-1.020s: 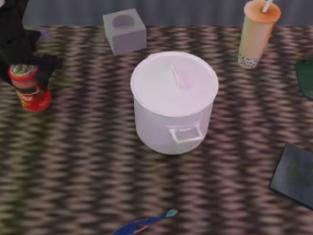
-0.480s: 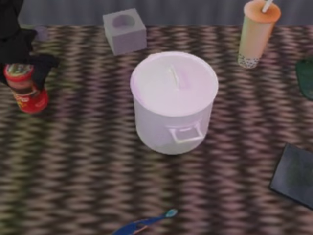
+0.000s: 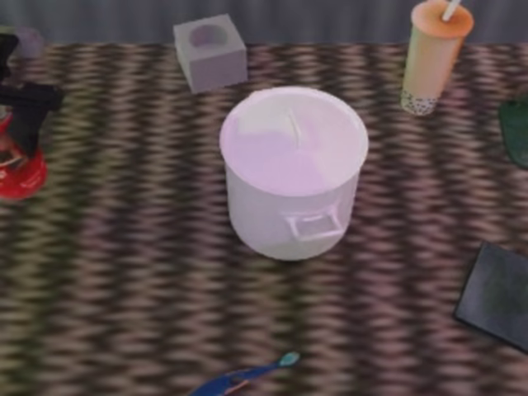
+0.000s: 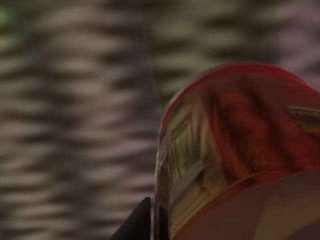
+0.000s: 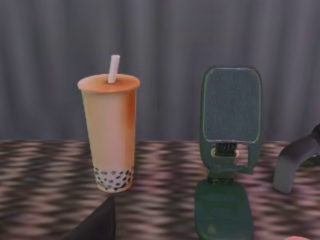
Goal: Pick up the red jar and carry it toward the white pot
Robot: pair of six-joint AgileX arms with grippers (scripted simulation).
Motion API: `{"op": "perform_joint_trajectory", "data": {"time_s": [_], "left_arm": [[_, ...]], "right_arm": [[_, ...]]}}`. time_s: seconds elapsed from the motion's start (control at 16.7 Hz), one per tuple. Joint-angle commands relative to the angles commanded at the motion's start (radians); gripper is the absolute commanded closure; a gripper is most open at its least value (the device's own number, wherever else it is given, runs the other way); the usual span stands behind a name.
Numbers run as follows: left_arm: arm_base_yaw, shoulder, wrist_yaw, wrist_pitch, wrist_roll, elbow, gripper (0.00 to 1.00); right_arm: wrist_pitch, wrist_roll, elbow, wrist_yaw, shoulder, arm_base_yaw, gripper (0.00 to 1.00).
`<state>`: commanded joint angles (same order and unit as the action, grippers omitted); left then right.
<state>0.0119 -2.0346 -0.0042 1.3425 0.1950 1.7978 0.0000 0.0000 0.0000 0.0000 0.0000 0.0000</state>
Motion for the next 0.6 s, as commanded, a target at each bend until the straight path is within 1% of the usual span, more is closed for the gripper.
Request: {"op": "perform_joint_trajectory", "data": {"time_s": [0.36, 0.48, 0.6], "left_arm": [[-0.005, 0.021, 0.000, 0.004, -0.001, -0.020, 1.00], [-0.026, 0.004, -0.001, -0.002, -0.036, -0.011, 1.00], [-0.068, -0.028, -0.001, -0.013, -0.104, 0.006, 1.00]], "right_arm": [[0.000, 0.000, 0.000, 0.000, 0.000, 0.000, 0.00], [0.000, 0.000, 0.000, 0.000, 0.000, 0.000, 0.00], [0.000, 0.000, 0.000, 0.000, 0.000, 0.000, 0.00]]}}
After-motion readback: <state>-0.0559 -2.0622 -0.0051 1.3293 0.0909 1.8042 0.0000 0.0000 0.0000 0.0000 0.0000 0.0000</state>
